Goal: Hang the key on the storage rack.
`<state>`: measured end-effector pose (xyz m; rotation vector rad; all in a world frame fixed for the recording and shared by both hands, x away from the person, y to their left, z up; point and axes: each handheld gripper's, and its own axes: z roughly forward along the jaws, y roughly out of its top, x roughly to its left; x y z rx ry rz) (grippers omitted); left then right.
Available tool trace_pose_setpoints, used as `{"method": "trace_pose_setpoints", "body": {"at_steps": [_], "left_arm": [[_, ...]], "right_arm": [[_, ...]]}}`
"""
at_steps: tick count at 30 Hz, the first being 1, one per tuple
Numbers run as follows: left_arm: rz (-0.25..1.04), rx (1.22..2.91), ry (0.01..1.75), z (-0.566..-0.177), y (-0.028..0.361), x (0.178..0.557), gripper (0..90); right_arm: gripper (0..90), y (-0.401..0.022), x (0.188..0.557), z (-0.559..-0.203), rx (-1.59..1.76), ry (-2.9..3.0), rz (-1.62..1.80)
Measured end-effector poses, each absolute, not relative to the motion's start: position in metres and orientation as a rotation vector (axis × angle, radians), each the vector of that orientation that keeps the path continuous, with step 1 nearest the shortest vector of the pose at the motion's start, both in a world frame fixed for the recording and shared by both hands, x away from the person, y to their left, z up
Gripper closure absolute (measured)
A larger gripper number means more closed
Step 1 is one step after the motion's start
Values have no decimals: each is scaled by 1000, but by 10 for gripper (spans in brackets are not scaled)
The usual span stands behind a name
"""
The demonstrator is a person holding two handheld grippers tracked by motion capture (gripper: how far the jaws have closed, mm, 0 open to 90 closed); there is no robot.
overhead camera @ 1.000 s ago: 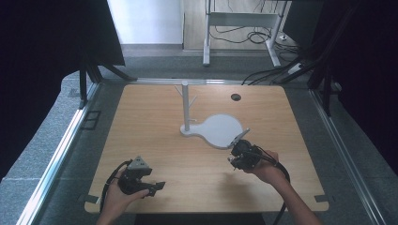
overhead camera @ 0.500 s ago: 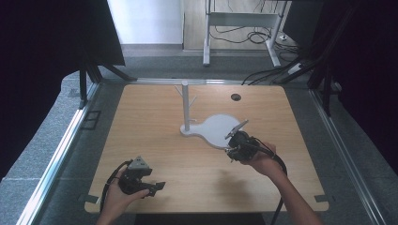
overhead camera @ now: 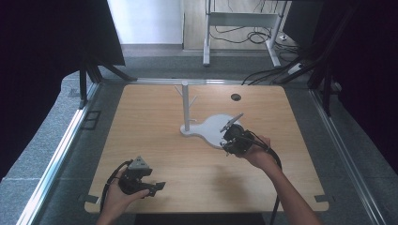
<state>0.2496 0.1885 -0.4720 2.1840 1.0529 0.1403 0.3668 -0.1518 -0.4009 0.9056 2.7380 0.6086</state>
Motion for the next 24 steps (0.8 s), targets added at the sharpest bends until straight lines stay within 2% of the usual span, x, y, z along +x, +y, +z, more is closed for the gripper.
{"method": "trace_pose_setpoints", "body": {"at_steps": [24], "left_arm": [[139,2180,1057,-471,190,250,238]], "right_arm": [[845,-144,412,-390,984,2641,708]]}}
